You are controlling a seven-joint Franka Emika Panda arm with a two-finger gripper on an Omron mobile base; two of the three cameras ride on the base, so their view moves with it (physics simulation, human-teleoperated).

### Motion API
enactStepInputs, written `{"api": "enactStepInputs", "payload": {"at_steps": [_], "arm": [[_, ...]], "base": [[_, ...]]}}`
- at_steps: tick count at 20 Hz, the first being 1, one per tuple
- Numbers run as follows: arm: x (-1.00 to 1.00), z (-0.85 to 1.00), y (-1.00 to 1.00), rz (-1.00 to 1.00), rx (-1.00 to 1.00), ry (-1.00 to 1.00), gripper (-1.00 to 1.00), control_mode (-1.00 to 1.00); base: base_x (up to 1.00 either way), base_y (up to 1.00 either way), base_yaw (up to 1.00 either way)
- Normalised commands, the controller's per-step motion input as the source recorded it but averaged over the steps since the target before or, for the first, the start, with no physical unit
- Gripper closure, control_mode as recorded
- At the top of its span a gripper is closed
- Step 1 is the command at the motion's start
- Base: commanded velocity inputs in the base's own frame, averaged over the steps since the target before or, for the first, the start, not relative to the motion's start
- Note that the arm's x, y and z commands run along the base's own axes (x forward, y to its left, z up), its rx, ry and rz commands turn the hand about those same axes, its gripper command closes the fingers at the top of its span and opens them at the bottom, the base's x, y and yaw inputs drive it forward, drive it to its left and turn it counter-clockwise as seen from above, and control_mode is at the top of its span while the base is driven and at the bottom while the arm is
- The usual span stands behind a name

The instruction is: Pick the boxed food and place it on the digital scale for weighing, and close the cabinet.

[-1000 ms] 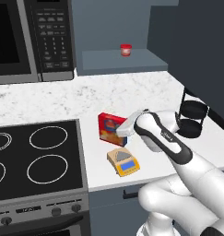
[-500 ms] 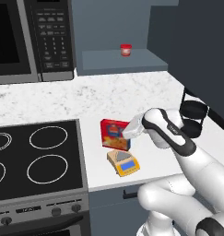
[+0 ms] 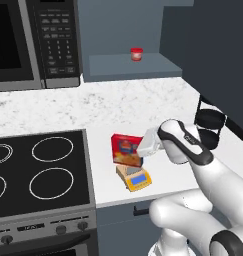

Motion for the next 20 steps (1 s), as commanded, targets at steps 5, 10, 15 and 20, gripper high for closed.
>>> {"api": "enactStepInputs", "payload": {"at_steps": [5,10,15,20], "arm": [[0.06,-0.26,-0.03,0.02,0.00,0.00,1.00,-1.00],[0.00,-0.23,-0.09,0.03,0.00,-0.01,1.00,-1.00],[0.08,-0.23,-0.11,0.01,0.00,-0.04,1.00,-1.00],[0.16,-0.20,-0.12,0.01,0.00,-0.05,1.00,-1.00]], "base": [[0.00,0.00,0.00],[0.00,0.00,0.00],[0.00,0.00,0.00],[0.00,0.00,0.00]]}}
